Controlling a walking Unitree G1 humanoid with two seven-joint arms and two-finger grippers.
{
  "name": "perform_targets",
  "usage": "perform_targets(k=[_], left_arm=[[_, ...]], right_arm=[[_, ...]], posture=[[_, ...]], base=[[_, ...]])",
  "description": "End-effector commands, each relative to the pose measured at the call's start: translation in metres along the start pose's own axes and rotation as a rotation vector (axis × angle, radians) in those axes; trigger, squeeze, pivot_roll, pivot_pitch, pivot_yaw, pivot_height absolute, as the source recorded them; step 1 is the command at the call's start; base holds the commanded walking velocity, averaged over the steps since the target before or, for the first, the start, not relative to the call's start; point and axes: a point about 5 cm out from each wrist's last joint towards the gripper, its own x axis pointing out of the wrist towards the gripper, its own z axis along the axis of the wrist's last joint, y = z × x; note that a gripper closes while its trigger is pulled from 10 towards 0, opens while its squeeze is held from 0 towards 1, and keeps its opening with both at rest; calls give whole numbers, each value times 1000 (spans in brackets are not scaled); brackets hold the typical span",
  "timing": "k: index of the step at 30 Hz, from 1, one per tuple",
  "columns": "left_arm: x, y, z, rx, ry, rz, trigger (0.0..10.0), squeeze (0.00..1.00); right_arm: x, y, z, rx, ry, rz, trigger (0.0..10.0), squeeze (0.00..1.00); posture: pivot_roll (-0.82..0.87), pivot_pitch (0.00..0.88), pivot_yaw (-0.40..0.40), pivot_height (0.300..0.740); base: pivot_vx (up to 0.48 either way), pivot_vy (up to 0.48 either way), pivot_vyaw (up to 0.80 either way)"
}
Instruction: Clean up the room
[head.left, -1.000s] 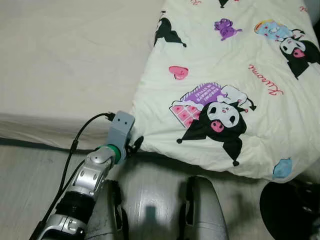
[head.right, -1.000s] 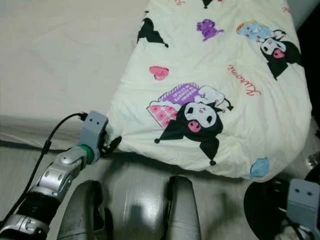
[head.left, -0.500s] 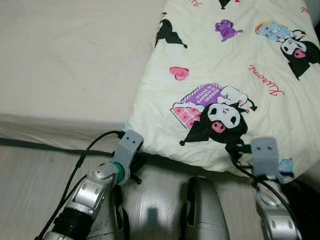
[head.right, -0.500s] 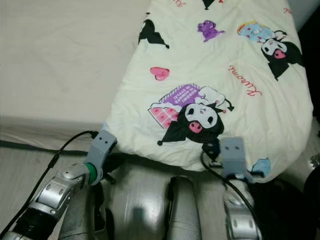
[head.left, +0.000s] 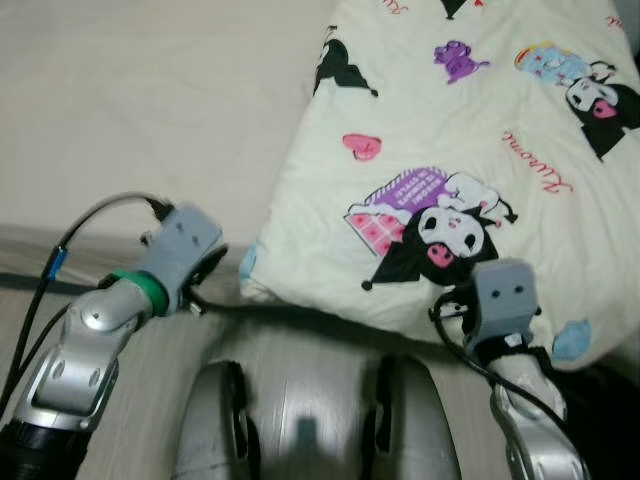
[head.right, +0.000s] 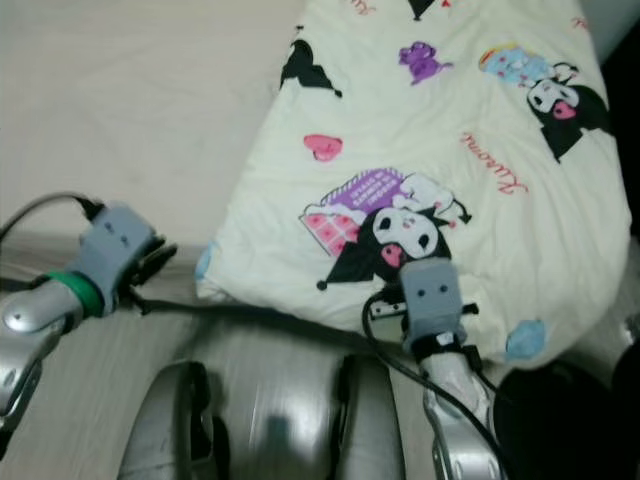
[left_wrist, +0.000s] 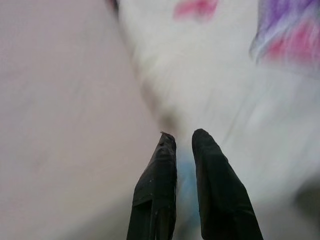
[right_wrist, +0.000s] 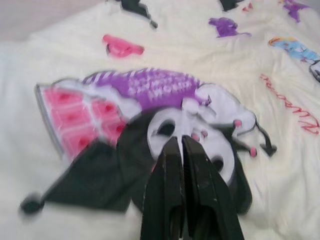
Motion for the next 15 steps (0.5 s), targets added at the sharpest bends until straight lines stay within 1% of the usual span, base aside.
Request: perform_targets(k=[1, 2, 3, 4, 5, 6, 7, 8, 9, 10, 11, 13, 15], left_arm=[[22, -32, -11, -32, 17, -60, 10000, 0], [22, -32, -11, -32, 17, -60, 10000, 0], [37, -50, -13, -35, 13, -80, 10000, 0], [37, -50, -13, -35, 13, -80, 10000, 0], [51, -67, -14, -30, 11, -86, 10000, 0], [51, -67, -14, -30, 11, -86, 10000, 0], [59, -78, -15, -24, 10, -91, 10000, 0], [71, -85, -17, 20, 20, -35, 10000, 0], [81, -88, -21, 75, 45, 59, 10000, 0], [87, -89, -26, 126, 76, 135, 10000, 0], [90, -89, -29, 159, 96, 181, 10000, 0], [91, -89, -31, 171, 107, 200, 10000, 0], [88, -91, -50, 182, 186, 183, 10000, 0]], right_arm=[[7, 2, -15, 29, 46, -34, 10000, 0], [7, 2, -15, 29, 46, -34, 10000, 0], [16, 1, -19, 44, 63, -60, 10000, 0], [16, 1, -19, 44, 63, -60, 10000, 0], [24, -1, -24, 52, 93, -99, 10000, 0], [24, -1, -24, 52, 93, -99, 10000, 0], [28, -3, -28, 55, 114, -124, 10000, 0], [31, -7, -35, 52, 152, -157, 10000, 0], [33, -8, -41, 55, 182, -169, 10000, 0], [33, -8, -46, 69, 200, -163, 10000, 0], [33, -8, -49, 79, 210, -157, 10000, 0], [33, -7, -49, 86, 211, -150, 10000, 0], [31, -3, -50, 89, 198, -132, 10000, 0]], posture=[[-11, 216, 96, 596], [-11, 216, 96, 596], [-7, 213, 93, 596], [-7, 213, 93, 596], [-15, 213, 92, 596], [-15, 213, 92, 596], [-17, 212, 92, 596], [-22, 209, 90, 596], [-29, 209, 88, 596], [-36, 209, 88, 596], [-36, 209, 88, 596], [-36, 209, 88, 596], [-43, 210, 88, 596]], base=[[0, 0, 0], [0, 0, 0], [0, 0, 0], [0, 0, 0], [0, 0, 0], [0, 0, 0], [0, 0, 0], [0, 0, 0], [0, 0, 0], [0, 0, 0], [0, 0, 0], [0, 0, 0], [0, 0, 0]])
